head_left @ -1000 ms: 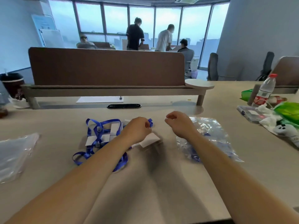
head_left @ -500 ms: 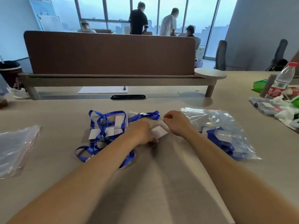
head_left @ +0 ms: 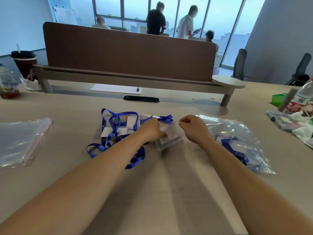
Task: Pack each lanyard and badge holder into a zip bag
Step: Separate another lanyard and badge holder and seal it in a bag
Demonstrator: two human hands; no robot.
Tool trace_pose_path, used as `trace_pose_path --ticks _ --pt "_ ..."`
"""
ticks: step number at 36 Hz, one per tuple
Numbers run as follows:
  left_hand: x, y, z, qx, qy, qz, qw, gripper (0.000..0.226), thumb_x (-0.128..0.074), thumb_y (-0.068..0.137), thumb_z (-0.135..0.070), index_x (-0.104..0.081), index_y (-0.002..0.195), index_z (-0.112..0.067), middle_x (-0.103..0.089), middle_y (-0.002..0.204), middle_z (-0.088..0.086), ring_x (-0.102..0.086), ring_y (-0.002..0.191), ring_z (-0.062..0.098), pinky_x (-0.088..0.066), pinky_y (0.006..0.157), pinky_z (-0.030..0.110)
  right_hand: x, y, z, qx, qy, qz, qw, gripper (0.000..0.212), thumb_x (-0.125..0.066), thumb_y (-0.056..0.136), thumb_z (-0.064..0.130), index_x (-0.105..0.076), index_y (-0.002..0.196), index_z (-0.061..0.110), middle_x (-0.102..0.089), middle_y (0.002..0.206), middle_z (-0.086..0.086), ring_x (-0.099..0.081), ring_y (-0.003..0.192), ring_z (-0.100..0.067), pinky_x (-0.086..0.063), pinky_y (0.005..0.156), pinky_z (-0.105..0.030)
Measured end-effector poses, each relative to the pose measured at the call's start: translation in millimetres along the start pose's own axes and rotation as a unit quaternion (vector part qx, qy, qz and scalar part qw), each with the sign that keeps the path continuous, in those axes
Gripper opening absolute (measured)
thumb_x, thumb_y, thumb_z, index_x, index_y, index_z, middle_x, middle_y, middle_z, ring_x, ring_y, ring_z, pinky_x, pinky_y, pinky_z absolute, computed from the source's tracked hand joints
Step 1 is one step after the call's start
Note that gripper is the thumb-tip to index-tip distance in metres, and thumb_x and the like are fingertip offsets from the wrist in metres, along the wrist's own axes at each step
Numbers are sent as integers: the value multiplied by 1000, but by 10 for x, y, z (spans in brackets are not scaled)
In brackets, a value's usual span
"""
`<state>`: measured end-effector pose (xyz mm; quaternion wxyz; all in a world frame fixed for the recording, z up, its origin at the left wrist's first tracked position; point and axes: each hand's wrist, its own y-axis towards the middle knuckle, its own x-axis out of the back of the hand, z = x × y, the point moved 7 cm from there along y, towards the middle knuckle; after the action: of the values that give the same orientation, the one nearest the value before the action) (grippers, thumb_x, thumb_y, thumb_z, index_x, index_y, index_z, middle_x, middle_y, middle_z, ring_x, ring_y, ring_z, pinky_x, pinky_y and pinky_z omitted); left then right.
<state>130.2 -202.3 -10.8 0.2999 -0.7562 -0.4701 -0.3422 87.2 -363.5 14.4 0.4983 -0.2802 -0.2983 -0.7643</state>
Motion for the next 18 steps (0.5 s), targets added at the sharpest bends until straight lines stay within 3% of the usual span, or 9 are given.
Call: trace_pose_path --ticks 3,10,13,15,18 --pt "176 -58 19 -32 -49 -43 997 18 -60 95 -34 -55 100 -18 -60 91 1 -54 74 11 -40 60 24 33 -19 31 -1 5 -18 1000 16 -55 97 18 -70 101 15 -64 96 1 -56 84 -15 -41 75 -28" --pt "536 -197 195 -37 -152 -91 983 5 -50 100 -16 -53 102 -14 -59 98 4 -70 66 16 -58 62 33 -77 -19 194 -11 13 -19 1000 17 -55 91 19 -72 92 16 -71 90 -3 -63 84 -24 -55 78 -39" --pt "636 -263 294 -26 -190 -105 976 3 -51 100 -16 -50 102 -16 -61 107 9 -74 72 23 -61 67 38 -209 -59 283 -16 36 11 999 19 -55 89 18 -72 87 8 -71 83 -14 -61 69 -24 -50 65 -34" --pt "702 -292 375 -20 -209 -126 970 6 -51 101 -16 -51 102 -11 -64 102 11 -73 63 17 -60 64 32 -308 -98 370 -11 64 41 997 20 -58 89 16 -73 85 5 -73 81 -13 -60 65 -19 -47 61 -31" --pt "800 -327 464 -16 -227 -160 960 8 -52 101 -16 -53 104 -9 -66 99 10 -70 53 9 -50 46 15 -476 -177 522 13 81 109 991 19 -65 88 20 -75 76 9 -75 76 -3 -62 60 -11 -47 57 -24"
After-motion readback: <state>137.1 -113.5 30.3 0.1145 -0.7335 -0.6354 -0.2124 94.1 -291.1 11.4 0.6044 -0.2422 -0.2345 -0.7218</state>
